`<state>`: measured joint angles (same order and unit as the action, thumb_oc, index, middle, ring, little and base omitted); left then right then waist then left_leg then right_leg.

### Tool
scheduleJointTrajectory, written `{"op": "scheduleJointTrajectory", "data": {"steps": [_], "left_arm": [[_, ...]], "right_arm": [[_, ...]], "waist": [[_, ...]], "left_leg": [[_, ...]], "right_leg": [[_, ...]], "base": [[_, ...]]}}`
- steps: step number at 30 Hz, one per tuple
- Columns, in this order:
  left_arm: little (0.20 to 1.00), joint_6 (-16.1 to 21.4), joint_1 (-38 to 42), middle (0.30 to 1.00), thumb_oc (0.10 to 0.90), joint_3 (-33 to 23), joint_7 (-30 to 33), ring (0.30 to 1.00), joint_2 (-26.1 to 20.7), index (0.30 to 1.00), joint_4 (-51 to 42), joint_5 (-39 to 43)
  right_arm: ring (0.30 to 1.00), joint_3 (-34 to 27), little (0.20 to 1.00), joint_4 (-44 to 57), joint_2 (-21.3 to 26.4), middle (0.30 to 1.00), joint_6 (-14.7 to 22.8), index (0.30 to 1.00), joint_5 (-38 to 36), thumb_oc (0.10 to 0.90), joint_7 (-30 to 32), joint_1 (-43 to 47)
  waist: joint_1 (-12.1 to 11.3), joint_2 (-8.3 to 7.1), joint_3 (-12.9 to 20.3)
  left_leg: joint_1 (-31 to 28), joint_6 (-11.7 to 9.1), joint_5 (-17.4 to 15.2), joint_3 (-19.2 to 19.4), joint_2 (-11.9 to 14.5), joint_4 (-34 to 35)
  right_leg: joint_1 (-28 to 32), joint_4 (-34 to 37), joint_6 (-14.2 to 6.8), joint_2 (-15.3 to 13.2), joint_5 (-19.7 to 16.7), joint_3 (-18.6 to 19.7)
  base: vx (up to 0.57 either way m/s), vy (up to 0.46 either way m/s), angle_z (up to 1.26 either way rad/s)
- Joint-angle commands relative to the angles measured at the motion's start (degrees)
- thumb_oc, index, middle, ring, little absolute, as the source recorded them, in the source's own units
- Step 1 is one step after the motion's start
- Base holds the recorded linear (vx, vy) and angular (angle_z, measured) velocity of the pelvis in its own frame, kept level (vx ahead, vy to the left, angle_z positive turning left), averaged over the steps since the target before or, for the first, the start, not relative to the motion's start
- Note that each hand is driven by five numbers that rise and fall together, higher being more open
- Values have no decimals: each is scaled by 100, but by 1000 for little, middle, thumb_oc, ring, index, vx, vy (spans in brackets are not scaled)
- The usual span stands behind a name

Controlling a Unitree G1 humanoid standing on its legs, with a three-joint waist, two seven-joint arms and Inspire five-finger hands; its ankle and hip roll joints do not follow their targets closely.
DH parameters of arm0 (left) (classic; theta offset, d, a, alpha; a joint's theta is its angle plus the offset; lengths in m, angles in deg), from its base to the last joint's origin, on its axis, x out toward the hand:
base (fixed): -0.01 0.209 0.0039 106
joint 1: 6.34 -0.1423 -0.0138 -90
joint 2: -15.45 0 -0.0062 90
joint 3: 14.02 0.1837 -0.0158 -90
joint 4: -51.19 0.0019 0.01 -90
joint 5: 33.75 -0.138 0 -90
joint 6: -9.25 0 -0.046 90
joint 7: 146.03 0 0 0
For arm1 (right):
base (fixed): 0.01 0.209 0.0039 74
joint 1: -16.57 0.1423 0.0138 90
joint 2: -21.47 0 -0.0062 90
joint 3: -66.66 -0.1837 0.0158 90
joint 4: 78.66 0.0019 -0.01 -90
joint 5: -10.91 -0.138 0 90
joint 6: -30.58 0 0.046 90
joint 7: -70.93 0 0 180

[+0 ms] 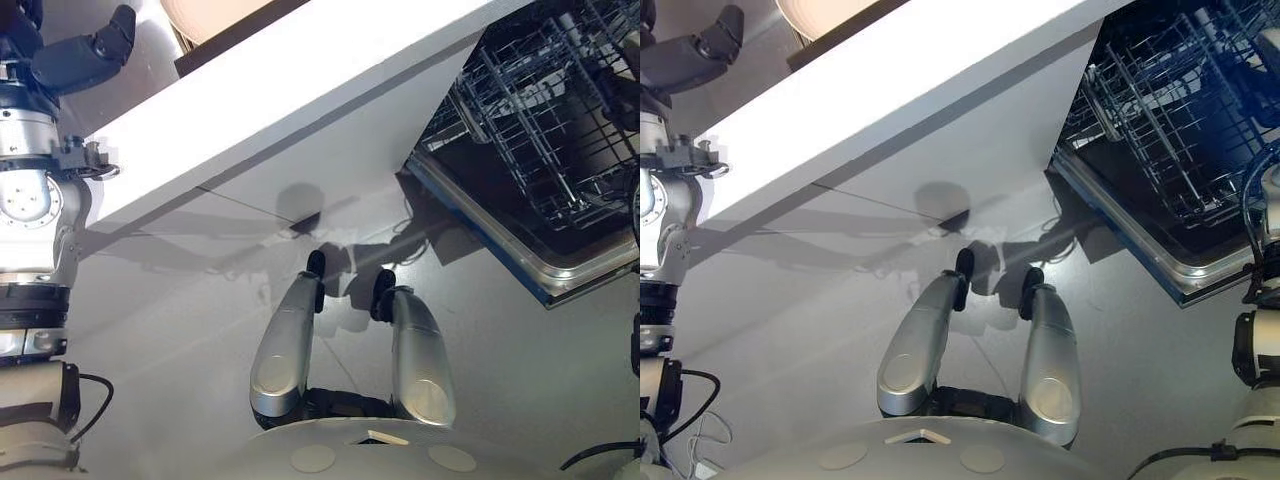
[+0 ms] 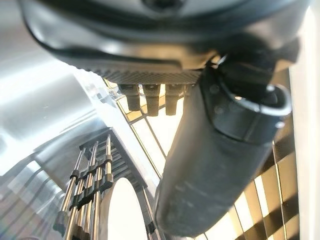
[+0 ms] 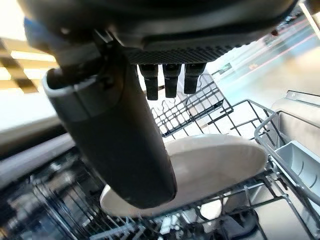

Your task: Pick up plates and place into dishwasher.

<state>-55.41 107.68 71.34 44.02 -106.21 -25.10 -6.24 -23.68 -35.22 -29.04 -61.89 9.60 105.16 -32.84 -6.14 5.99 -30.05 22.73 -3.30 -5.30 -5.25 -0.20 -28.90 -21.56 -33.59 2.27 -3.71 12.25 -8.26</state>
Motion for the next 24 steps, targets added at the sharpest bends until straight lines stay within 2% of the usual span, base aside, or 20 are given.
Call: {"op": "scheduleJointTrajectory", "data": {"steps": [1,10,15,21,24], "left_arm": [[900,537,-275,900,800,-451,12,900,22,900,-235,148],[900,490,-468,900,800,-414,-210,900,191,900,-116,164],[900,332,-513,900,800,-381,-305,900,211,900,-108,94],[900,218,-700,900,800,-419,-453,900,274,900,-147,-148],[900,167,-689,900,800,-385,-491,900,283,900,-74,-166]], "right_arm": [[900,-285,900,454,176,900,571,900,-5,800,73,-86],[900,-514,900,632,122,900,503,900,28,800,-205,-583],[900,-694,900,974,-6,900,621,900,-5,800,-197,-834],[900,-994,900,1654,-203,900,773,900,9,800,-369,-1257],[900,-1006,900,1818,-246,900,798,900,-18,800,-537,-1314]], "waist": [[5,-227,768],[76,-281,1315],[133,-336,1612],[276,-465,2049],[324,-474,2259]], "left_leg": [[-330,260,279,11,-374,1101],[-1177,336,247,46,-430,1750],[-1571,373,200,135,-444,2092],[-2035,404,93,375,-507,2423],[-2188,435,9,513,-521,2484]], "right_leg": [[272,96,58,321,427,-193],[1050,1047,-113,254,154,-201],[1428,1611,-241,232,-18,-198],[1891,2612,-484,227,-487,-37],[2008,2824,-549,236,-607,60]], "base": [[29,89,-7],[8,101,-4],[-2,85,-6],[5,115,-9],[0,134,-30]]}}
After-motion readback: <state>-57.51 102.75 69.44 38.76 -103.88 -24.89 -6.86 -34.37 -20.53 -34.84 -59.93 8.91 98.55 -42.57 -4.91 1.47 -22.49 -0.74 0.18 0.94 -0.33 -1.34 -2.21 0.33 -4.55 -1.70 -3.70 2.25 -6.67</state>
